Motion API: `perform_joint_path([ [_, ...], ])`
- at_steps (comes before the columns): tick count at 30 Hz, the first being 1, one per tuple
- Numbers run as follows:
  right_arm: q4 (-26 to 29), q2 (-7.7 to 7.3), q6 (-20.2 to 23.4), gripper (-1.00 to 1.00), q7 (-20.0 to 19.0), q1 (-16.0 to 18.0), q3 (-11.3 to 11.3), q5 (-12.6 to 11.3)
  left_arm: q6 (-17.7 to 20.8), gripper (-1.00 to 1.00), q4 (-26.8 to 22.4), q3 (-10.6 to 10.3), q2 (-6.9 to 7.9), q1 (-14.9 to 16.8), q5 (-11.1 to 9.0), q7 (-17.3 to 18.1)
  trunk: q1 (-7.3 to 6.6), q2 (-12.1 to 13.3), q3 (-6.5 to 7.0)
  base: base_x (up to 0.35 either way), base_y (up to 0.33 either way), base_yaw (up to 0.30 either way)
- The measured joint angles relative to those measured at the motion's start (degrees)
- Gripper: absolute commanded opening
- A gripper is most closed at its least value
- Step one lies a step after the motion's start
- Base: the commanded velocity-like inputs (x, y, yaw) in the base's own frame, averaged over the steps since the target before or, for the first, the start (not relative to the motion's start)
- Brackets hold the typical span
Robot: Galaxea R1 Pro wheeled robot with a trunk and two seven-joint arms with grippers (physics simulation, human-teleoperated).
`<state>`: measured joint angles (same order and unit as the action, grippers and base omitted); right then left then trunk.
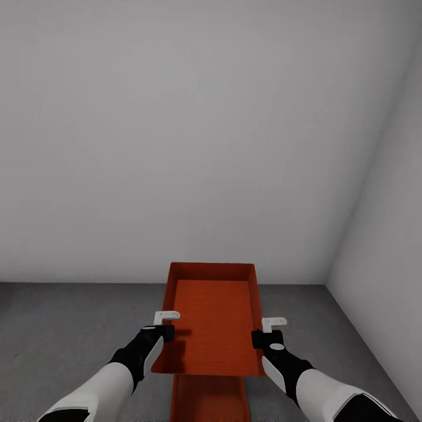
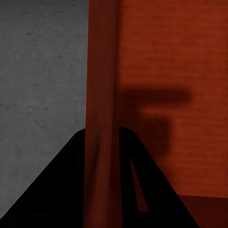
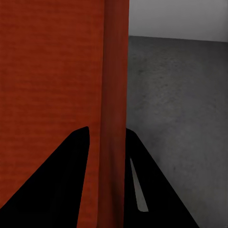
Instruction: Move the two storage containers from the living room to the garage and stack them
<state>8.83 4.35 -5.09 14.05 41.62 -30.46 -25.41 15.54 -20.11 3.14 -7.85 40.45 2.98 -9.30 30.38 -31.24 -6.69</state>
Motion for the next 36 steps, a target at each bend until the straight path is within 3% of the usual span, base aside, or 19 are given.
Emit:
perform_joint_path([
  [36, 0.04, 0.0, 0.08, -1.0, 0.01, 0.0, 0.03, 0.07, -0.03, -1.0, 0.05, 0.02, 0.01, 0.0, 0.0, 0.03, 0.0, -0.01, -3.33, 0.0, 0.0, 0.0],
])
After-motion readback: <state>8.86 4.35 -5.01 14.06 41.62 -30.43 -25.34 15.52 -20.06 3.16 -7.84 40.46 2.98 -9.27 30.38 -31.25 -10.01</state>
